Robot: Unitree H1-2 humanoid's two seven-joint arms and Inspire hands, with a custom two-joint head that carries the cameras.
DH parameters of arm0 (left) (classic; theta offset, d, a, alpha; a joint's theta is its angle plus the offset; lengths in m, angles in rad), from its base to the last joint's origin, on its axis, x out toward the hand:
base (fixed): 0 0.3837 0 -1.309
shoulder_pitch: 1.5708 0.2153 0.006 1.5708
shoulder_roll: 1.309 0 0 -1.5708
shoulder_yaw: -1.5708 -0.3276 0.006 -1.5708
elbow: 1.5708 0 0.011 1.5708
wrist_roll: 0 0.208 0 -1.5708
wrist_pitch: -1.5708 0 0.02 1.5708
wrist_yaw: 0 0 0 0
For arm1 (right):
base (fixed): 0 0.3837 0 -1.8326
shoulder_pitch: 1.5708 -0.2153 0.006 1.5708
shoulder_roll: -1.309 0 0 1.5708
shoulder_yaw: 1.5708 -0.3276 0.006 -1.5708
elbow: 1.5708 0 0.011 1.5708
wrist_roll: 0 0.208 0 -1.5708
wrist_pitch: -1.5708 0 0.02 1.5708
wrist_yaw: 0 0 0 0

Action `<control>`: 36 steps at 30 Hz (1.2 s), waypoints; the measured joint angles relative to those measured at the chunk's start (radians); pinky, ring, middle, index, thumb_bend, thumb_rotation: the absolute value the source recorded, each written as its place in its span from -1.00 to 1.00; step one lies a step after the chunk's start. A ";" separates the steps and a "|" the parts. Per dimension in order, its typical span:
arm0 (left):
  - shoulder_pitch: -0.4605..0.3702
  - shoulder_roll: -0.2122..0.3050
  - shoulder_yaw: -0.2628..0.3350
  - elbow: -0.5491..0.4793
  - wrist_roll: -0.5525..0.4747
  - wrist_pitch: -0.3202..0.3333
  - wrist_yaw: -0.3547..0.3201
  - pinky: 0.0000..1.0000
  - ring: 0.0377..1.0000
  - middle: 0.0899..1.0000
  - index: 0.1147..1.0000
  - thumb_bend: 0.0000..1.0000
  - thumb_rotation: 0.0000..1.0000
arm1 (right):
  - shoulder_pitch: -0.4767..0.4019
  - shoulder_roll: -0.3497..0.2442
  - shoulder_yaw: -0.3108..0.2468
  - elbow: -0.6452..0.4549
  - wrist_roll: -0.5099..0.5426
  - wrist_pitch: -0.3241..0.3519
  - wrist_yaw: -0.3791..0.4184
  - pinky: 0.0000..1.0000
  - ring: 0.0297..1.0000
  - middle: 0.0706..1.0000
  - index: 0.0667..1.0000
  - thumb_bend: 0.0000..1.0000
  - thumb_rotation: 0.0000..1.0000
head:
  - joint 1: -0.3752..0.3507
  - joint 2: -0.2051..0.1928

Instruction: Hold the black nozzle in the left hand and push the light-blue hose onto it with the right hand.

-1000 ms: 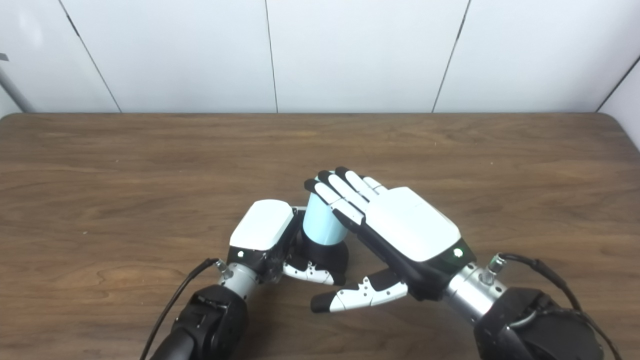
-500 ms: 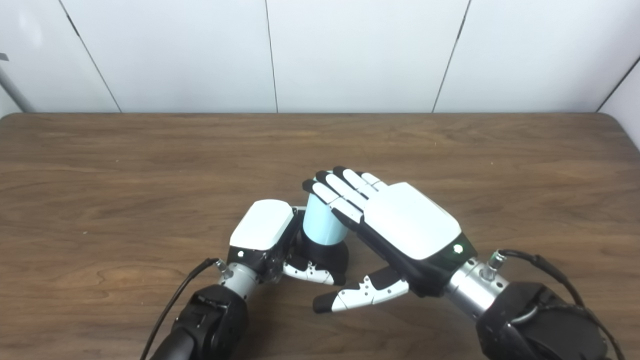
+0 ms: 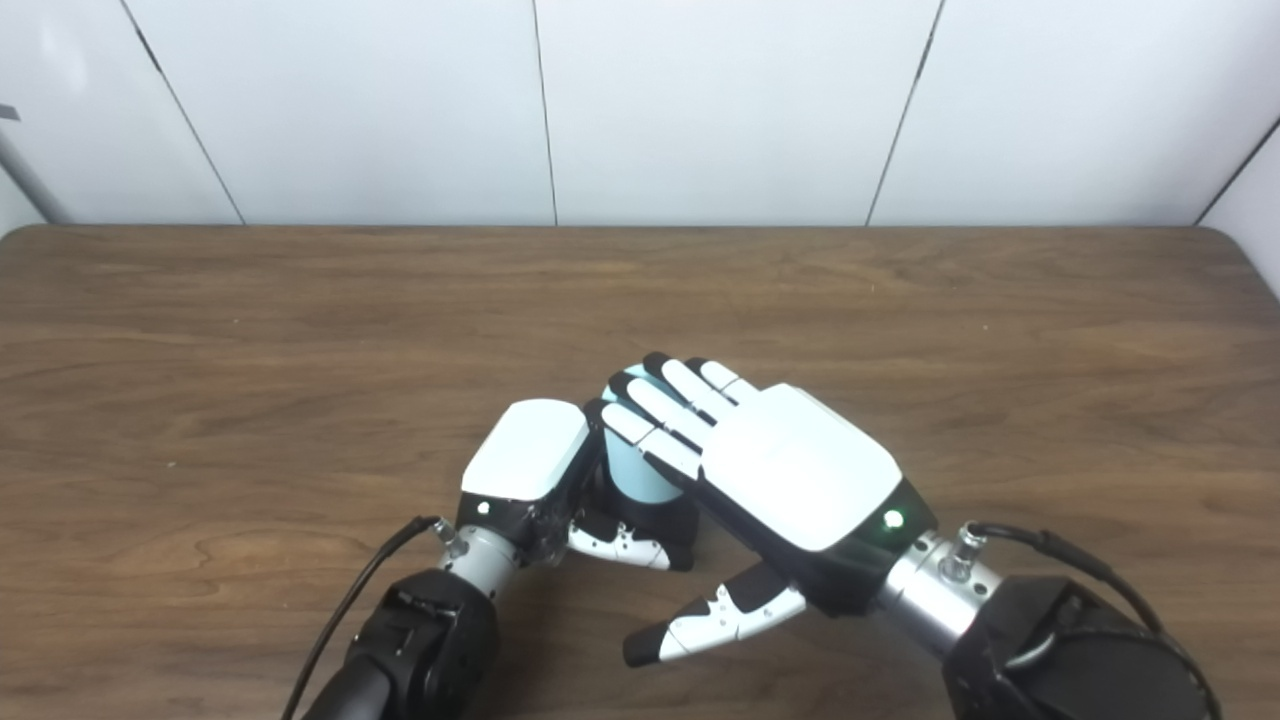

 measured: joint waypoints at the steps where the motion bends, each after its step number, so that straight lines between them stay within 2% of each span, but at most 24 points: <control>1: 0.000 0.000 0.000 0.000 0.000 0.000 0.000 -0.25 -0.18 -0.16 -0.14 0.01 -1.00 | 0.000 0.001 0.000 0.000 -0.003 0.000 0.000 0.96 1.00 0.94 0.88 0.24 0.82 | 0.002 -0.002; 8: 0.000 -0.001 0.000 0.000 0.000 0.000 0.000 -0.23 -0.16 -0.11 -0.16 0.01 -1.00 | 0.000 0.000 -0.006 0.000 -0.004 0.010 0.000 0.97 1.00 0.96 0.89 0.24 0.85 | -0.002 0.002; 15: 0.001 -0.001 -0.001 0.000 0.001 -0.001 -0.002 -0.27 -0.20 -0.20 -0.11 0.01 -1.00 | 0.012 -0.011 -0.007 -0.005 -0.001 0.034 -0.001 0.95 1.00 0.97 0.90 0.23 0.78 | -0.003 0.005; 19: 0.001 -0.002 -0.001 0.000 0.001 -0.001 -0.002 -0.25 -0.18 -0.17 -0.13 0.01 -1.00 | 0.026 -0.012 -0.018 0.001 0.058 0.093 -0.013 0.95 1.00 0.95 0.87 0.22 0.68 | -0.005 0.008; 23: 0.001 -0.003 -0.001 0.000 0.003 0.000 -0.005 -0.23 -0.17 -0.14 -0.14 0.01 -1.00 | 0.030 -0.027 -0.023 0.015 0.126 0.144 -0.034 0.93 1.00 0.96 0.88 0.23 0.74 | -0.005 0.009; 26: 0.001 -0.003 0.000 -0.001 0.003 0.000 -0.009 -0.20 -0.14 -0.11 -0.16 0.01 -1.00 | 0.031 -0.052 -0.015 0.025 0.152 0.163 -0.049 0.89 0.99 0.94 0.88 0.23 0.74 | -0.005 0.011; 28: 0.001 -0.003 0.000 -0.002 0.003 0.000 -0.009 -0.24 -0.18 -0.17 -0.14 0.01 -1.00 | 0.034 -0.058 -0.011 0.038 0.164 0.179 -0.064 0.86 0.94 0.91 0.87 0.23 0.74 | -0.005 0.012; 32: 0.001 -0.003 0.000 -0.002 0.003 0.000 -0.009 -0.20 -0.13 -0.10 -0.17 0.01 -1.00 | 0.034 -0.080 0.002 0.044 0.181 0.193 -0.094 0.86 0.91 0.89 0.86 0.22 0.79 | -0.003 0.012; 36: 0.001 -0.003 0.000 -0.003 0.005 0.001 -0.010 -0.23 -0.16 -0.12 -0.16 0.01 -1.00 | 0.039 -0.084 0.016 0.050 0.182 0.201 -0.126 0.86 0.90 0.87 0.84 0.23 0.75 | -0.003 0.015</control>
